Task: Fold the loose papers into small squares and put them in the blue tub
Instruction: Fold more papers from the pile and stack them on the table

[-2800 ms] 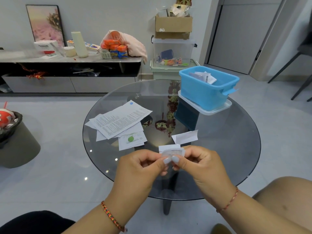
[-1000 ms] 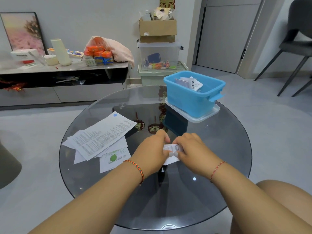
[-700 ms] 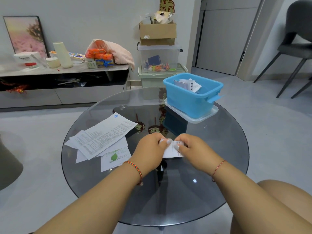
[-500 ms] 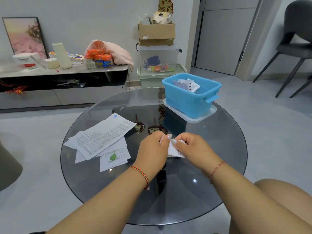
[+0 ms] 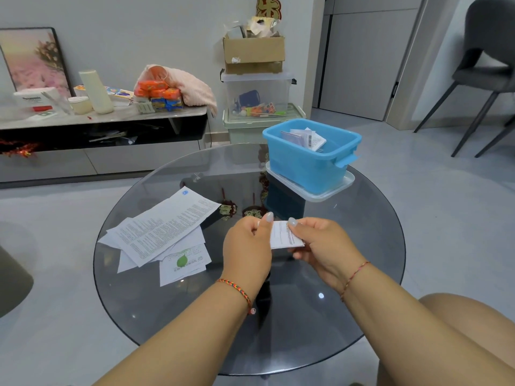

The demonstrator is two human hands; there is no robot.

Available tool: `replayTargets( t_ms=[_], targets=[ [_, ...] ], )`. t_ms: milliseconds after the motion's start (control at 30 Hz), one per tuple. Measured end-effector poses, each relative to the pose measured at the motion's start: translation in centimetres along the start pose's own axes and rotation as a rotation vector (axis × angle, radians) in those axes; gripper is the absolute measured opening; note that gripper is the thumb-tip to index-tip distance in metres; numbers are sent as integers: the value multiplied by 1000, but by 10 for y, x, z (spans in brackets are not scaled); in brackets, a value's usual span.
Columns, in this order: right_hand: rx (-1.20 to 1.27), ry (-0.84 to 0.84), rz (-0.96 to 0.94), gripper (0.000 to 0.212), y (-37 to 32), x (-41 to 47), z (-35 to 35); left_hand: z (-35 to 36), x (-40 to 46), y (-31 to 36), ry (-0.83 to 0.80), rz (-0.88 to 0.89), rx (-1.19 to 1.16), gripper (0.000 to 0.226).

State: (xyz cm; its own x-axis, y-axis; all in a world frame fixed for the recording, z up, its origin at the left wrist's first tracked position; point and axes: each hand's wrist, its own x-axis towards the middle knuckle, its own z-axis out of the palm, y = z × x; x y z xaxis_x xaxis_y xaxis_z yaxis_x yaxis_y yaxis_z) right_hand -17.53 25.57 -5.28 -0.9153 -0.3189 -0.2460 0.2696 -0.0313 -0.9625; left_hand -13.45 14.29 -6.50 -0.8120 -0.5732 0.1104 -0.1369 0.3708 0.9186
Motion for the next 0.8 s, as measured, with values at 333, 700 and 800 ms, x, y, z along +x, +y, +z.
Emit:
replayTargets(
  t_ms=[333,700,800],
  targets=[
    [-44,151,-95,7,6,7,6,15,2,4,106,-62,144,40],
    [-987,366,-366,21,17,24,-6,-6,20,0,110,192,659,39],
    [-990,427,-407,32,10,18,-8,-40,27,-7,192,272,579,27]
  ],
)
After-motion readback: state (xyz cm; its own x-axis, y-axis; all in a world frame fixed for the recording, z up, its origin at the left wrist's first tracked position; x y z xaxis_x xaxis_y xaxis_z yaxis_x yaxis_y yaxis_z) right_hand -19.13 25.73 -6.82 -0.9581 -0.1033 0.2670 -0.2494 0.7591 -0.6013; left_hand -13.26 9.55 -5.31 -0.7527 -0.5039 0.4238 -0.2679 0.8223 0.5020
